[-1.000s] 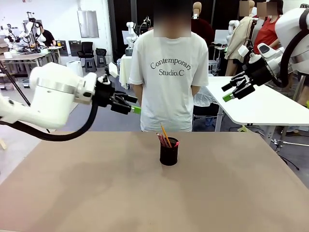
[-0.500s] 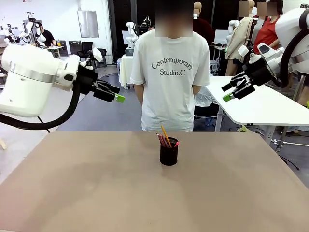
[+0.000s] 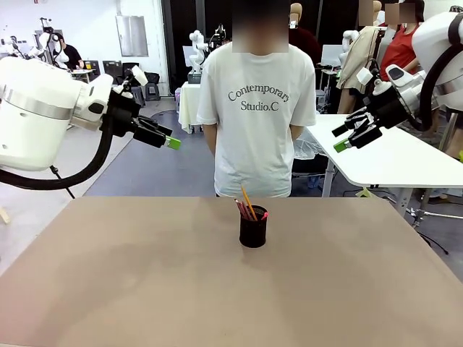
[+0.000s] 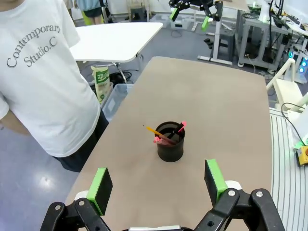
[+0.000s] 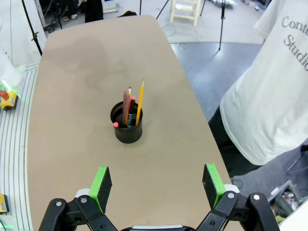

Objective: Place the pens into the pen holder.
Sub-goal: Pick up a writing instrument from the table and place it into the Pen holder.

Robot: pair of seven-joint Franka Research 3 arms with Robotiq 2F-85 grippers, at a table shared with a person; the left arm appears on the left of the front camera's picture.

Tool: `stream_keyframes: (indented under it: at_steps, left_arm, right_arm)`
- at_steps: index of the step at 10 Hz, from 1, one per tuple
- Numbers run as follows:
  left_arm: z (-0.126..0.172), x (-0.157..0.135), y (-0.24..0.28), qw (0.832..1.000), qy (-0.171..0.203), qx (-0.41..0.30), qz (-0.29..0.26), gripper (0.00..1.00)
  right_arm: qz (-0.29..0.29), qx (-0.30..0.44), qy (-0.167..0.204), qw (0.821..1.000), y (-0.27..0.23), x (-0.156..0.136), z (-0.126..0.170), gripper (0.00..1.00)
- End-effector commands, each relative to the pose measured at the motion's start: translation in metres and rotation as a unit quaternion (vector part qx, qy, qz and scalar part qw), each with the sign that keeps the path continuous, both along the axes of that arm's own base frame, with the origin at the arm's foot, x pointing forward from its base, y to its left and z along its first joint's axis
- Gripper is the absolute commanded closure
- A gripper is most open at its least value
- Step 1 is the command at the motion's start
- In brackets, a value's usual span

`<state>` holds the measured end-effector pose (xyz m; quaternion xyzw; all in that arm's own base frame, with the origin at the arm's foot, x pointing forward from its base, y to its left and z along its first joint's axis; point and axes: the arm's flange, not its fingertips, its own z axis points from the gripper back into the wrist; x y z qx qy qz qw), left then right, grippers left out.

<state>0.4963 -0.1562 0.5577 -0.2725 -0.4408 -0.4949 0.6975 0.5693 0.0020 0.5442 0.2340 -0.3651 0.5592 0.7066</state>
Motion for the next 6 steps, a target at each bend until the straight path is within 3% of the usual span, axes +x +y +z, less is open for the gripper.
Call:
stream_keyframes:
  at_steps: [1, 6]
  left_arm:
    - [0.0036, -0.0036, 0.002, 1.0, -0.006, 0.008, 0.001, 0.0]
    - [0.0, 0.0, 0.0, 1.0, 0.0, 0.0, 0.0, 0.0]
  right_arm:
    - [0.003, 0.001, -0.002, 1.0, 0.0008, 0.0021, 0.0028, 0.0]
    - [0.003, 0.001, -0.002, 1.0, 0.0008, 0.0021, 0.0028, 0.0]
